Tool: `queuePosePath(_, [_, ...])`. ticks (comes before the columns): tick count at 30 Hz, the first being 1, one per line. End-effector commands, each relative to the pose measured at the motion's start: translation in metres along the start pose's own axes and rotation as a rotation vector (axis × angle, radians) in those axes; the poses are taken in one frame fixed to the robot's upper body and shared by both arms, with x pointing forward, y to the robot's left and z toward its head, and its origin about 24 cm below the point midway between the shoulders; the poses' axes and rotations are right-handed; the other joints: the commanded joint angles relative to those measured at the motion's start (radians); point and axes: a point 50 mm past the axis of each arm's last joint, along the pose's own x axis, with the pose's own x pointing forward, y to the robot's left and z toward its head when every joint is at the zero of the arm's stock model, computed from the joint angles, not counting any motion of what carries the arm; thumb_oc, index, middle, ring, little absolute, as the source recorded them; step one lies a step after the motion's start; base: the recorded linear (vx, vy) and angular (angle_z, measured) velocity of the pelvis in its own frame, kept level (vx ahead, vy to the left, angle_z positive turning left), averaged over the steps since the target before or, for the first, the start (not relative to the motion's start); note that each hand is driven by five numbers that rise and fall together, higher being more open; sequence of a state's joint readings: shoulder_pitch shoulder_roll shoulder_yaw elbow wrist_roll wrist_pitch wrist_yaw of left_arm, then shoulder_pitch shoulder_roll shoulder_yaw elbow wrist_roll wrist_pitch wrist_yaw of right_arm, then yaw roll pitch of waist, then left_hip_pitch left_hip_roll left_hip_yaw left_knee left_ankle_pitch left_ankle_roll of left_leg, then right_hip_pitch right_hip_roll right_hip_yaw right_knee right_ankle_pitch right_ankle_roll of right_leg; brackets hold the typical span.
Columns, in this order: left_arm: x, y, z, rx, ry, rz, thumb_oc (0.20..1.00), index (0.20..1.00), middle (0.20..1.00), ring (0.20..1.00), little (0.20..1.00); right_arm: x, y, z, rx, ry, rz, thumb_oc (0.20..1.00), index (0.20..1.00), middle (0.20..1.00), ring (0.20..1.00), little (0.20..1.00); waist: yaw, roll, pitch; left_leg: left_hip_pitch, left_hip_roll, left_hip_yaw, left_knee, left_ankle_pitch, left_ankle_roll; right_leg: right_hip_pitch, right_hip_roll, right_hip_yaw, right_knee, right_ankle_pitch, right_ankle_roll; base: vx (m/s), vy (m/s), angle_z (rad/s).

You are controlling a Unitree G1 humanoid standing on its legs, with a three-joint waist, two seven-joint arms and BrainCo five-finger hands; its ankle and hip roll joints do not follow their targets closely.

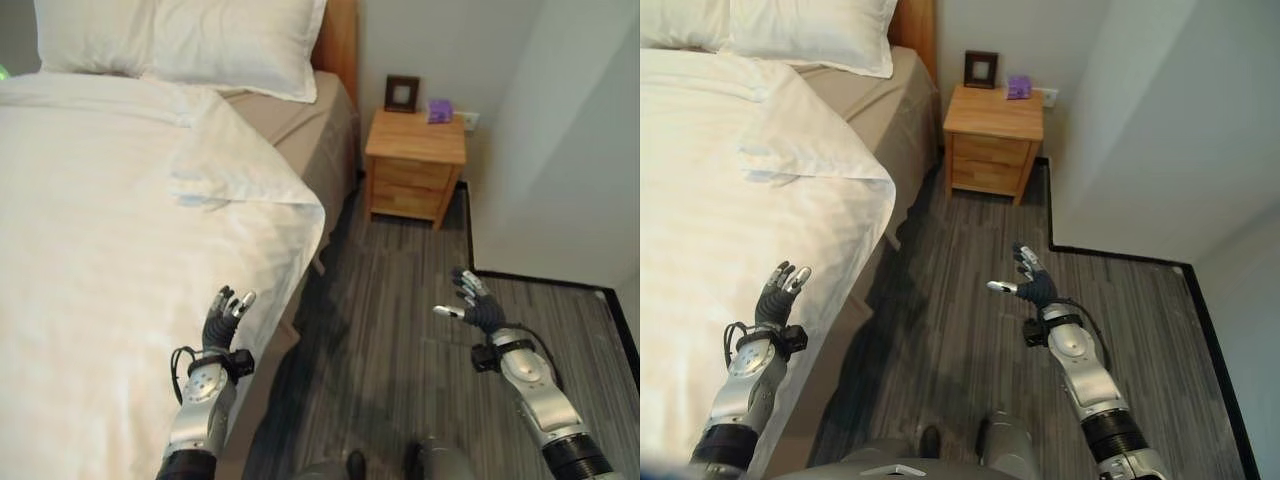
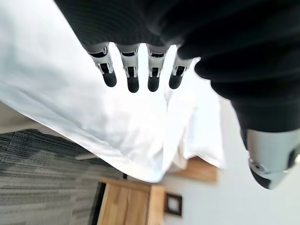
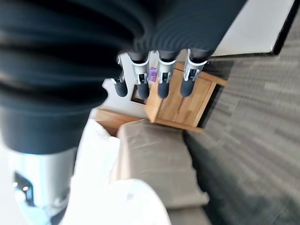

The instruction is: Making the bed.

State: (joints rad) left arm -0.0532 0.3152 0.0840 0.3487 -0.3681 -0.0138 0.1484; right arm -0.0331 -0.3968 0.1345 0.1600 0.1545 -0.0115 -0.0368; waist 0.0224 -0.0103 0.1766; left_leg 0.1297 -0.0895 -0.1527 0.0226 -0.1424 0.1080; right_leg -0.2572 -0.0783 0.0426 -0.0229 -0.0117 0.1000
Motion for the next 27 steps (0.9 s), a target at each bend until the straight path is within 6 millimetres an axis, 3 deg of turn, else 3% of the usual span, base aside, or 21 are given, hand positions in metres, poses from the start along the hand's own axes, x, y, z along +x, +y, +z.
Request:
queuePosePath(1, [-0.009,0.007,0.023,0.125,-0.126,-0.056,1.0,1.0,1.0,1.0,1.0,0.006,-0.019,0.03,-0.049,-0.132,-0.053,1.0,1.0,1.0,1.0,1.0,0.02,-0.042,-0.046,0.083,0.033,-0.034,-0.084,0.07,-0.073,0.06,-0.066,0.003,-0.012,0.264,0.091,0.6,-0.273,1.14])
queuePosePath(2, [-0.011,0.006,0.024,0.119,-0.136,-0.069,1.0,1.0,1.0,1.0,1.0,0.005,-0.022,0.032,-0.041,-0.141,-0.052,1.0,1.0,1.0,1.0,1.0,0.016,-0.047,-0.058,0.098,0.046,-0.051,-0.076,0.07,-0.084,0.067,-0.068,0.007,0.014,0.272,0.09,0.53,-0.269,0.86])
queuePosePath(4, [-0.015,0.005,0.013,0.087,-0.104,-0.075,1.0,1.0,1.0,1.0,1.0,0.005,-0.021,0.033,-0.027,-0.154,-0.045,1.0,1.0,1.0,1.0,1.0,0.013,-0.041,-0.078,0.12,0.096,-0.066,-0.01,0.072,-0.105,0.076,-0.053,-0.007,0.079,0.226,0.067,0.52,-0.318,0.93])
queuePosePath(6, [-0.018,0.005,0.001,0.053,-0.059,-0.062,1.0,1.0,1.0,1.0,1.0,0.003,-0.022,0.033,-0.037,-0.162,-0.045,1.0,1.0,1.0,1.0,1.0,0.018,-0.031,-0.077,0.058,0.122,-0.054,0.2,0.134,-0.119,0.126,-0.035,-0.036,0.081,0.2,0.038,0.44,-0.366,0.91])
queuePosePath(7, [-0.019,0.006,-0.002,0.004,-0.044,-0.028,1.0,1.0,1.0,1.0,1.0,0.003,-0.024,0.039,-0.008,-0.19,-0.059,1.0,1.0,1.0,1.0,1.0,0.027,-0.054,-0.058,-0.042,0.118,-0.007,0.427,0.206,-0.114,0.177,-0.044,-0.059,0.06,0.201,0.013,0.36,-0.479,0.49])
queuePosePath(8, [-0.021,0.006,-0.005,-0.044,-0.032,-0.021,1.0,1.0,1.0,1.0,1.0,0.002,-0.026,0.042,0.002,-0.207,-0.074,1.0,1.0,1.0,1.0,1.0,0.042,-0.062,-0.041,-0.141,0.123,0.046,0.587,0.207,-0.102,0.228,-0.032,-0.081,0.041,0.182,-0.011,0.29,-0.512,0.3])
queuePosePath(10, [-0.023,0.006,-0.008,-0.063,-0.027,-0.013,1.0,1.0,1.0,1.0,1.0,0.0,-0.035,0.043,-0.028,-0.216,-0.132,1.0,1.0,1.0,1.0,1.0,0.08,-0.078,-0.014,-0.263,0.123,0.129,0.711,0.209,-0.097,0.3,-0.018,-0.113,0.022,0.145,-0.048,0.29,-0.41,0.67])
queuePosePath(12, [-0.026,0.0,-0.014,-0.111,0.0,-0.022,1.0,1.0,1.0,1.0,1.0,-0.003,-0.042,0.036,-0.009,-0.182,-0.185,1.0,1.0,1.0,1.0,1.0,0.117,-0.069,-0.012,-0.378,0.144,0.233,0.637,0.221,-0.117,0.379,-0.011,-0.163,-0.007,0.104,-0.068,0.39,-0.277,0.33])
queuePosePath(13, [-0.026,0.0,-0.015,-0.111,0.001,-0.023,1.0,1.0,1.0,1.0,1.0,-0.003,-0.042,0.035,-0.008,-0.181,-0.186,1.0,1.0,1.0,1.0,1.0,0.117,-0.07,-0.012,-0.376,0.141,0.232,0.636,0.219,-0.117,0.382,-0.013,-0.165,-0.01,0.104,-0.067,0.37,-0.159,0.41])
queuePosePath(15, [-0.028,-0.001,-0.02,-0.091,0.02,-0.039,1.0,1.0,1.0,1.0,1.0,-0.004,-0.043,0.033,0.01,-0.173,-0.189,1.0,1.0,1.0,1.0,1.0,0.128,-0.063,-0.027,-0.403,0.142,0.306,0.495,0.233,-0.116,0.419,0.001,-0.184,-0.031,0.086,-0.061,0.36,-0.075,0.43])
queuePosePath(16, [-0.03,0.003,-0.023,-0.047,0.027,-0.034,1.0,1.0,1.0,1.0,1.0,-0.006,-0.044,0.035,-0.018,-0.186,-0.191,1.0,1.0,1.0,1.0,1.0,0.141,-0.041,-0.056,-0.388,0.111,0.379,0.27,0.254,-0.11,0.435,0.03,-0.204,-0.031,0.063,-0.052,0.37,-0.037,0.09])
queuePosePath(17, [-0.031,0.003,-0.023,-0.046,0.029,-0.034,1.0,1.0,1.0,1.0,1.0,-0.006,-0.044,0.035,-0.018,-0.184,-0.191,1.0,1.0,1.0,1.0,1.0,0.143,-0.049,-0.055,-0.368,0.098,0.386,0.237,0.268,-0.107,0.438,0.019,-0.202,-0.031,0.06,-0.049,0.56,-0.037,0.08])
queuePosePath(18, [-0.033,0.009,-0.023,-0.043,0.031,-0.012,1.0,1.0,1.0,1.0,1.0,-0.006,-0.045,0.04,-0.044,-0.204,-0.194,1.0,1.0,1.0,1.0,1.0,0.147,-0.036,-0.087,-0.334,0.081,0.458,0.14,0.269,-0.101,0.47,0.041,-0.224,-0.028,0.031,-0.045,0.42,-0.003,0.31])
queuePosePath(19, [-0.031,0.011,-0.021,-0.058,0.021,0.005,1.0,1.0,1.0,1.0,1.0,-0.005,-0.044,0.042,-0.042,-0.213,-0.199,1.0,1.0,1.0,1.0,1.0,0.145,-0.036,-0.094,-0.299,0.079,0.488,0.104,0.267,-0.093,0.478,0.038,-0.235,-0.013,0.015,-0.043,0.5,0.029,0.3])
queuePosePath(21, [-0.03,0.016,-0.016,-0.044,-0.001,0.027,1.0,1.0,1.0,1.0,1.0,0.0,-0.035,0.048,-0.019,-0.244,-0.19,1.0,1.0,1.0,1.0,1.0,0.148,-0.04,-0.115,-0.232,0.049,0.454,0.041,0.223,-0.056,0.47,0.019,-0.257,0.08,-0.005,-0.029,0.33,0.118,0.1])
queuePosePath(22, [-0.028,0.017,-0.014,-0.006,-0.007,0.028,1.0,1.0,1.0,1.0,1.0,0.0,-0.034,0.046,-0.021,-0.238,-0.189,1.0,1.0,1.0,1.0,1.0,0.145,-0.046,-0.121,-0.199,0.032,0.455,0.011,0.213,-0.042,0.448,0.0,-0.267,0.174,0.034,-0.008,0.3,0.149,-0.13])
queuePosePath(24, [-0.024,0.022,0.005,0.043,-0.077,0.049,1.0,1.0,1.0,1.0,1.0,0.0,-0.03,0.047,0.002,-0.247,-0.173,1.0,1.0,1.0,1.0,1.0,0.126,-0.033,-0.111,-0.123,0.024,0.452,-0.05,0.197,-0.009,0.321,-0.053,-0.281,0.453,0.206,0.066,0.23,0.152,-0.16])
queuePosePath(25, [-0.021,0.021,0.012,0.055,-0.105,0.039,1.0,1.0,1.0,1.0,1.0,0.001,-0.029,0.047,0.008,-0.246,-0.167,1.0,1.0,1.0,1.0,1.0,0.102,-0.014,-0.103,-0.096,0.039,0.439,-0.064,0.195,-0.006,0.271,-0.057,-0.272,0.544,0.215,0.069,0.2,0.115,-0.07])
queuePosePath(27, [-0.019,0.022,0.021,0.105,-0.142,0.037,1.0,1.0,1.0,1.0,1.0,0.0,-0.028,0.045,-0.02,-0.234,-0.157,1.0,1.0,1.0,1.0,1.0,0.085,0.005,-0.095,-0.047,0.045,0.398,-0.083,0.187,-0.005,0.197,-0.087,-0.278,0.583,0.197,0.051,0.24,0.026,0.59])
